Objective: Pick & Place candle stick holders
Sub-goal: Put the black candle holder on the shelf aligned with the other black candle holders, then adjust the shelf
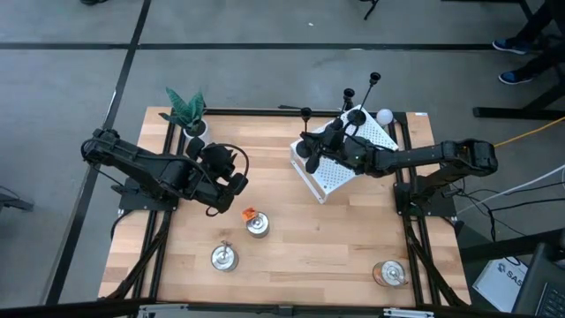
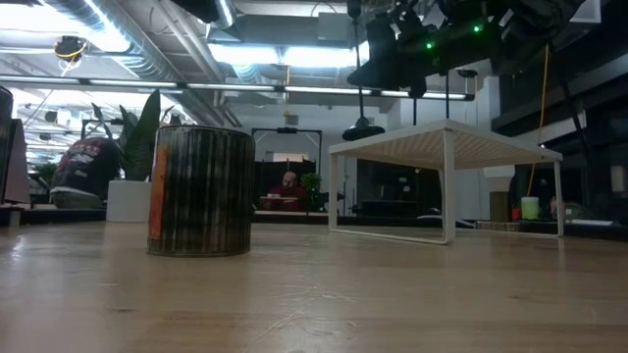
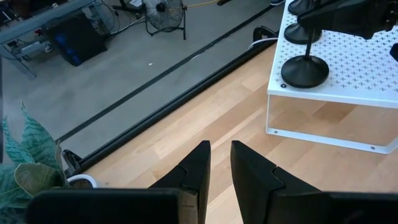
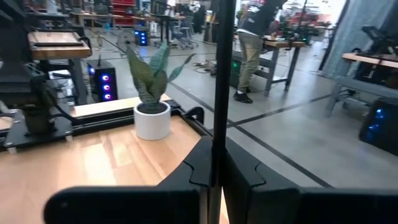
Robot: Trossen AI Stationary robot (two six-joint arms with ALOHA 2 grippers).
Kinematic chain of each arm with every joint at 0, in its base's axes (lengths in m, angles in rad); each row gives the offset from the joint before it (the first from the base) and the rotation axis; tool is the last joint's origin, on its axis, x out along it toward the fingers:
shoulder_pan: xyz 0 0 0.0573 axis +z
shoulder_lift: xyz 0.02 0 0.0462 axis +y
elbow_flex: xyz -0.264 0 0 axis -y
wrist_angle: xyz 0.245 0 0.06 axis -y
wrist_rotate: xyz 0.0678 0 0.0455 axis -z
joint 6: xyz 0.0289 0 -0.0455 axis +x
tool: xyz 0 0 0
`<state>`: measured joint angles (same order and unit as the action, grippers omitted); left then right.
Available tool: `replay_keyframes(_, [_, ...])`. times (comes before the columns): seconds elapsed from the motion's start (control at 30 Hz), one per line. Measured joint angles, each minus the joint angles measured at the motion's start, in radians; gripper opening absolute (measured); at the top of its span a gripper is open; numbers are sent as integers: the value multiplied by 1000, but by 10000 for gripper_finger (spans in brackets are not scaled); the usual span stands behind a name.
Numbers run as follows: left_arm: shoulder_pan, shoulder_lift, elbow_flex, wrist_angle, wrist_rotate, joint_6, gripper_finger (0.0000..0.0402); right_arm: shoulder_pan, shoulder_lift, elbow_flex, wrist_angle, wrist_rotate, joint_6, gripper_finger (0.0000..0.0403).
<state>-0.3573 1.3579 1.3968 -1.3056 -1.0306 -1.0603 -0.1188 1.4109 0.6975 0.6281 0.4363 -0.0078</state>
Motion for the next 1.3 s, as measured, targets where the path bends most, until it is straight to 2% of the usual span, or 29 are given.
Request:
replay_keyframes(0.27, [0, 0, 0, 0, 0, 0, 59, -1, 0, 0, -38, 144, 24, 20])
replay_keyframes(0.6, [0, 0, 0, -1, 0, 0, 59, -1, -1, 0, -62, 148, 79, 24])
replay_keyframes(1.07, [0, 0, 0, -1, 1, 0, 59, 0, -1, 1, -93, 148, 79, 76])
replay_keyframes(1.3, [0, 0, 0, -1, 29, -2, 59, -1, -1, 1, -127, 148, 54, 132])
